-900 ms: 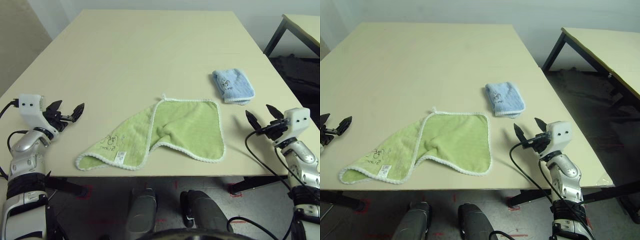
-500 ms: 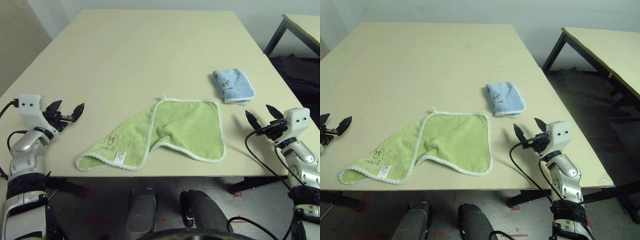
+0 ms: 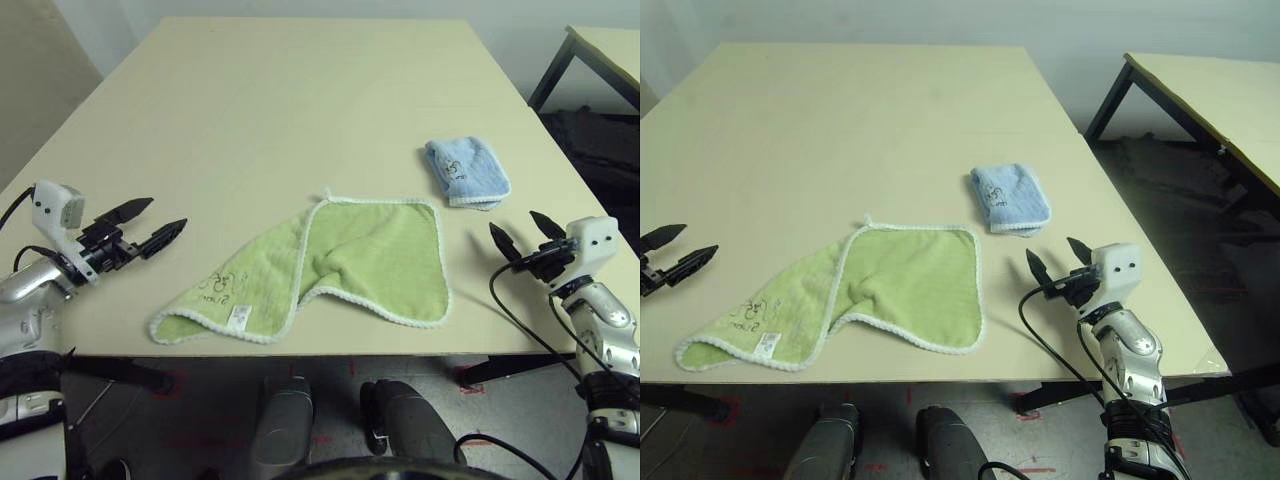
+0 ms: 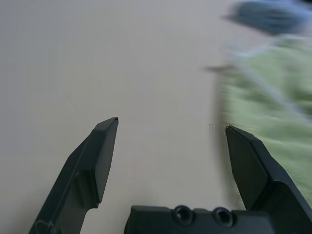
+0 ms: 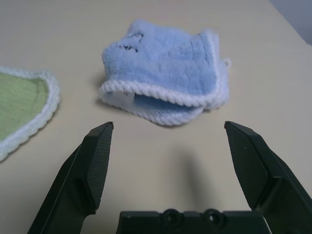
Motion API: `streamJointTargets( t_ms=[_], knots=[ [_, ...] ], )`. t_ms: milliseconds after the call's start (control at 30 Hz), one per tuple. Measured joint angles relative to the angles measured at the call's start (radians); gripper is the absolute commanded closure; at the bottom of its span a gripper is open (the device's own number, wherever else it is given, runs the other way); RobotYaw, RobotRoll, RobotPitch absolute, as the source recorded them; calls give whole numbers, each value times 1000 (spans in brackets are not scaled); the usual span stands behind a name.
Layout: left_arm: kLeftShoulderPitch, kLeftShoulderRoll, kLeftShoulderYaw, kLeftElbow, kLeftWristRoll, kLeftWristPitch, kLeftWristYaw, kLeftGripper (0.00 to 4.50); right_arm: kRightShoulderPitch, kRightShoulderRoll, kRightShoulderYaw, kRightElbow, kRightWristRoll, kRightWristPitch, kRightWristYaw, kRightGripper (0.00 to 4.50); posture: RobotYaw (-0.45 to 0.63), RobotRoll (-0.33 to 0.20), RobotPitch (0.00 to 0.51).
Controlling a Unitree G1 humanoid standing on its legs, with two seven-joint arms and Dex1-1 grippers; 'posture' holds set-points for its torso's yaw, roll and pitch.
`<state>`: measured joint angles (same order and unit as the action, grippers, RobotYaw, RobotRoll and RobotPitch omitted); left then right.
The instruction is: Fold the towel and set it aside.
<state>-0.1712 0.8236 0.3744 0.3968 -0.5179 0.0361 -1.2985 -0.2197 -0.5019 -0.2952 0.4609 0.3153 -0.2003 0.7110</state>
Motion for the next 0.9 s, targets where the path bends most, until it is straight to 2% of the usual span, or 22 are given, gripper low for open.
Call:
streamJointTargets(
  t_ms=[233, 567, 900],
  knots=[
    [15, 23, -44, -88, -23, 26, -123, 0, -58, -49, 46, -30, 67, 279, 130, 26, 92, 0, 129],
    [26, 23, -61, -86, 8, -11, -125, 0, -185, -74, 172, -130, 30, 626, 98, 26, 105, 0, 126],
    [27, 24, -61, -81, 16, -41, -124, 0, -273, -57, 265, -40, -7, 644, 171, 26, 114, 0, 124]
  ],
)
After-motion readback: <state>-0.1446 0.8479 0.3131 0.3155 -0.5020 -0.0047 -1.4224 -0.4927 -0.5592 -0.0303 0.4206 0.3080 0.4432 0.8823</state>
